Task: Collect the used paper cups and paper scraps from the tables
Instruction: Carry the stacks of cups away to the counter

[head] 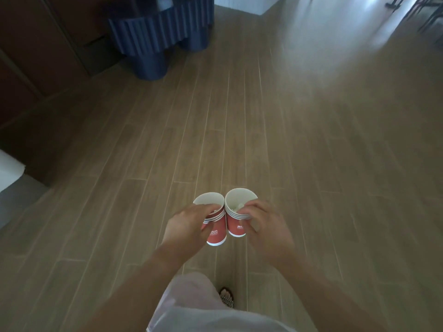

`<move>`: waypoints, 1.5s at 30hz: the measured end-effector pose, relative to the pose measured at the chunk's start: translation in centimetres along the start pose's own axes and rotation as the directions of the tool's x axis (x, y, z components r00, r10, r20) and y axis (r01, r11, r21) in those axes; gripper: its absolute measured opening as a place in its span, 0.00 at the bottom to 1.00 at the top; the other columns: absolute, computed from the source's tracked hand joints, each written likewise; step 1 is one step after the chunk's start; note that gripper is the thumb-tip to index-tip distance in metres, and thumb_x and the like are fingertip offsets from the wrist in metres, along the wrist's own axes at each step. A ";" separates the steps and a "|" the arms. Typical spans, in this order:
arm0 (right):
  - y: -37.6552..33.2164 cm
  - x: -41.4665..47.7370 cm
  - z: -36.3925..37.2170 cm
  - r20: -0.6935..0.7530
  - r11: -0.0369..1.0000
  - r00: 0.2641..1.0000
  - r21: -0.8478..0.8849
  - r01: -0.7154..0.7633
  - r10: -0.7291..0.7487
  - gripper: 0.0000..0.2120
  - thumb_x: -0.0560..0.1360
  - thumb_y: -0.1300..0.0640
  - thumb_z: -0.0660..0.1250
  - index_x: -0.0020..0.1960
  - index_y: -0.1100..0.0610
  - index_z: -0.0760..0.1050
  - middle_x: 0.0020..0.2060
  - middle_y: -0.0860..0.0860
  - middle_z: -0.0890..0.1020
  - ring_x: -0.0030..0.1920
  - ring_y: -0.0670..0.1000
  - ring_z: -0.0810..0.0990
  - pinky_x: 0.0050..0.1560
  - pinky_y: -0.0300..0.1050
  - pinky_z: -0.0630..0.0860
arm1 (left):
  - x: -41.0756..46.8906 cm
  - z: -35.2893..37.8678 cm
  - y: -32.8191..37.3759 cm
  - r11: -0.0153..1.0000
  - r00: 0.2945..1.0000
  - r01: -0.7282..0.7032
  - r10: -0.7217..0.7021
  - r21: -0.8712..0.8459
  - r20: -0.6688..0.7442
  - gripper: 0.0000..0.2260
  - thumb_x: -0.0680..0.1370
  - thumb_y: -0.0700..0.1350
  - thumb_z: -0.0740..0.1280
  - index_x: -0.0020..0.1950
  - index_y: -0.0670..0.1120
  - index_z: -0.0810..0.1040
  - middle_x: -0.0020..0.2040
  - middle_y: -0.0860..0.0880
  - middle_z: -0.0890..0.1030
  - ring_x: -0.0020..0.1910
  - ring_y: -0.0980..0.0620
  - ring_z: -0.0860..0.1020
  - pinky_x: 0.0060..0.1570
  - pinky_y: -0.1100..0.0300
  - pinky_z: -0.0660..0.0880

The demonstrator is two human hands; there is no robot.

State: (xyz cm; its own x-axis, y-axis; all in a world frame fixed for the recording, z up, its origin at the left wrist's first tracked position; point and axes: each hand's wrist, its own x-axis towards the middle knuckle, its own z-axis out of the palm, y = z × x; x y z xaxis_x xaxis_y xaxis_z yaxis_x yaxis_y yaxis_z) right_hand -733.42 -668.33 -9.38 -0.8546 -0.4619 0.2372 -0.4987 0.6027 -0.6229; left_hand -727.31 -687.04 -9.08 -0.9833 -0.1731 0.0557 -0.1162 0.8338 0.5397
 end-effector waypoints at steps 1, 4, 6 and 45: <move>0.5 1.9 -0.1 -0.008 1.000 1.000 0.007 0.003 -0.003 0.10 0.68 0.66 0.70 0.48 0.55 0.79 0.47 0.49 0.80 0.48 0.52 0.78 0.45 0.40 0.72 | 1.9 0.0 0.0 1.000 1.000 0.012 -0.012 -0.002 -0.007 0.17 0.69 0.43 0.71 0.55 0.59 0.77 0.49 0.54 0.83 0.48 0.48 0.80 0.41 0.59 0.72; 2.2 7.6 0.2 -0.032 1.000 0.999 0.010 0.012 -0.011 0.11 0.67 0.67 0.70 0.47 0.56 0.79 0.46 0.50 0.80 0.47 0.53 0.78 0.46 0.40 0.71 | 8.1 0.0 -0.7 1.000 0.999 0.010 -0.010 0.005 -0.031 0.17 0.69 0.42 0.72 0.55 0.57 0.78 0.49 0.53 0.83 0.50 0.48 0.80 0.42 0.57 0.74; 3.4 11.5 0.7 -0.041 1.000 0.999 -0.001 -0.001 0.001 0.12 0.66 0.68 0.71 0.46 0.56 0.79 0.46 0.49 0.80 0.46 0.53 0.78 0.45 0.40 0.71 | 12.3 0.1 -1.4 1.000 0.999 0.002 -0.002 0.005 -0.034 0.17 0.69 0.42 0.71 0.55 0.57 0.78 0.50 0.54 0.83 0.51 0.48 0.79 0.43 0.56 0.75; 21.5 104.8 14.1 0.069 0.965 0.970 0.139 0.222 -0.233 0.12 0.66 0.68 0.72 0.47 0.57 0.80 0.47 0.50 0.80 0.47 0.52 0.77 0.51 0.31 0.65 | 99.3 -10.9 -23.8 0.984 0.964 0.163 -0.143 0.074 -0.224 0.21 0.68 0.40 0.71 0.55 0.60 0.76 0.49 0.58 0.83 0.49 0.53 0.79 0.40 0.63 0.70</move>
State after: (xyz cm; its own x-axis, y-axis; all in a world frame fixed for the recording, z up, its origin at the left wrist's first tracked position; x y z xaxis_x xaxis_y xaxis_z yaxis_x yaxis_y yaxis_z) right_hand -831.65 -712.96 -8.36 -0.7025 -0.6337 0.3238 -0.6511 0.3886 -0.6520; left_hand -820.71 -729.80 -7.23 -0.9001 -0.4032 0.1652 -0.2845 0.8309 0.4781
